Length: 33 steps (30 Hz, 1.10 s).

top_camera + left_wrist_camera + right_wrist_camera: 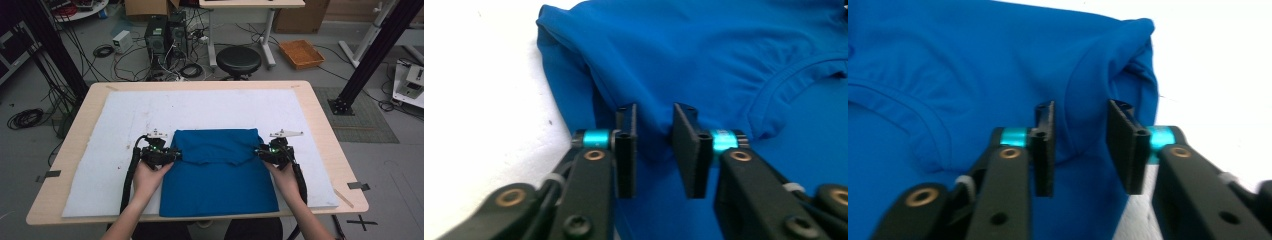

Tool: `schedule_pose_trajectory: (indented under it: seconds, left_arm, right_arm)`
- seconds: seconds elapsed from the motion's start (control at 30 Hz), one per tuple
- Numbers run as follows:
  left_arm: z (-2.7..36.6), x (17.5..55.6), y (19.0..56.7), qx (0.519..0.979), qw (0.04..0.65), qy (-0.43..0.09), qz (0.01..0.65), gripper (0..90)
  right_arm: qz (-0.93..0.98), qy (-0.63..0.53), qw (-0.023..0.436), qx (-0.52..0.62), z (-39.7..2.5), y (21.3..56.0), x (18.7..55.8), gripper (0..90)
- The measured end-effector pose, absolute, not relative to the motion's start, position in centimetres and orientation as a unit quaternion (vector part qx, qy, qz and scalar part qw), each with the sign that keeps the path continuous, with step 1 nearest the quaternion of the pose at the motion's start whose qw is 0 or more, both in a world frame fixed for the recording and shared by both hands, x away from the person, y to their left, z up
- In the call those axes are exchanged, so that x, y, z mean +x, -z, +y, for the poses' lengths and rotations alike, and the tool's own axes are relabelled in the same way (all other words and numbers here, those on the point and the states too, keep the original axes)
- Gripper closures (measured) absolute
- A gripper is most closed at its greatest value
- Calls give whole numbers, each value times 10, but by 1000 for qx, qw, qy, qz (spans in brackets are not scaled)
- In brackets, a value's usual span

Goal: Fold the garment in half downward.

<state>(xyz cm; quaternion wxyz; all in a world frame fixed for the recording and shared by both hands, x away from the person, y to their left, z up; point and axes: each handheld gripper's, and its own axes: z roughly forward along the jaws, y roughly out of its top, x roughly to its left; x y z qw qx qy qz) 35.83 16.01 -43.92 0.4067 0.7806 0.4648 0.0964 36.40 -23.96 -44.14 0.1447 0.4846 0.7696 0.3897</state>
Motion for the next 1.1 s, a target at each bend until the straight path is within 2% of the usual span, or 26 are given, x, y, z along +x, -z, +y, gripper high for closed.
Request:
schedule_pose_trajectory:
  seconds: [0.1,0.17,1.1]
  left_arm:
    - [160,359,440,781,410,-98,460,800]
    - [160,359,440,783,412,-97,456,840]
    - [161,346,422,779,443,-99,434,862]
  right_arm:
    - [782,-379,142,474,-236,444,366,846]
    - [784,-381,145,468,-236,444,365,890]
    - [776,-411,147,455,-245,426,352,894]
